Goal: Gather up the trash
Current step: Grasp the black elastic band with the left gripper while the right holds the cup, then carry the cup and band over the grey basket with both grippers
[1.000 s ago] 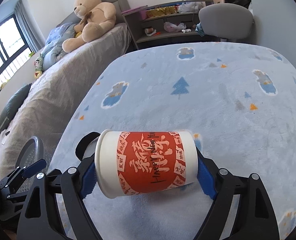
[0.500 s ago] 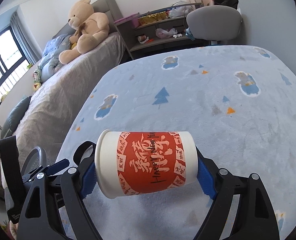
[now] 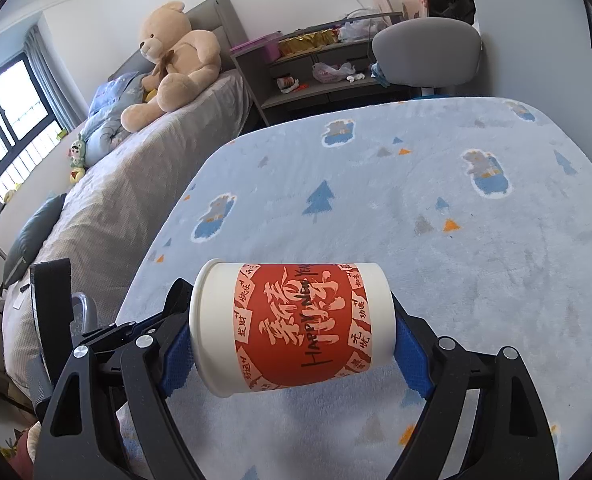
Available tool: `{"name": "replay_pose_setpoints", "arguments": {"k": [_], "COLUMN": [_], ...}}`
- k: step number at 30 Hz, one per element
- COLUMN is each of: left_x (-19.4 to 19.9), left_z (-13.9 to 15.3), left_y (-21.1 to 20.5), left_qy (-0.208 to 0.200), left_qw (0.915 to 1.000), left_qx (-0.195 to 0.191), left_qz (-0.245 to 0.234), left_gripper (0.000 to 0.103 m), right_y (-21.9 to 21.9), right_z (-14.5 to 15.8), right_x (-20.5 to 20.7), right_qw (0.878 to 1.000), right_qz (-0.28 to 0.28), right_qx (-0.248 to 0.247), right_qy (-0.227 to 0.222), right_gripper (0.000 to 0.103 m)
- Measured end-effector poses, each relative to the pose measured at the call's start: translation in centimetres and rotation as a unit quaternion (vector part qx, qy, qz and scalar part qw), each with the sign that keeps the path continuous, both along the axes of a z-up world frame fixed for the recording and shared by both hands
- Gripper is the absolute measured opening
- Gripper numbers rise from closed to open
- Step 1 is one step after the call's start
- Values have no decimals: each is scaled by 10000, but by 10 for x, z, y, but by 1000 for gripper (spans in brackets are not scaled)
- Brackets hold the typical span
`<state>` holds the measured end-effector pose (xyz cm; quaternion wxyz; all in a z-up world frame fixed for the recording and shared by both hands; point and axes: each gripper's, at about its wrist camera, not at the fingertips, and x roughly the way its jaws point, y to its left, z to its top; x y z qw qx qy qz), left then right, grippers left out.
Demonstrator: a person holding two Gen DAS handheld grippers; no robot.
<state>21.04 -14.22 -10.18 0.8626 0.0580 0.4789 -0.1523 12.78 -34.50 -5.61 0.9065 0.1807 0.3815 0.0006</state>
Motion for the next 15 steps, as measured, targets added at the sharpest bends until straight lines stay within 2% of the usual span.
{"name": "replay_pose_setpoints", "arguments": {"k": [9,15], "left_x": [-52,-80], "left_z": [26,53], "left_y": [34,76], "left_qy": [-313,-508], "left_qw": [9994,9984], "left_qx": [-108,-153], "left_qz": [63,183], "left_gripper": [11,12], "right_y": [24,66], "right_z": [3,16], "right_x": [-13,-24], "right_qw": [9997,9980], "right_qz": [220,492], "right_qx": [-143,-391], "right_qy": [11,-75], "right_gripper": [80,80]}}
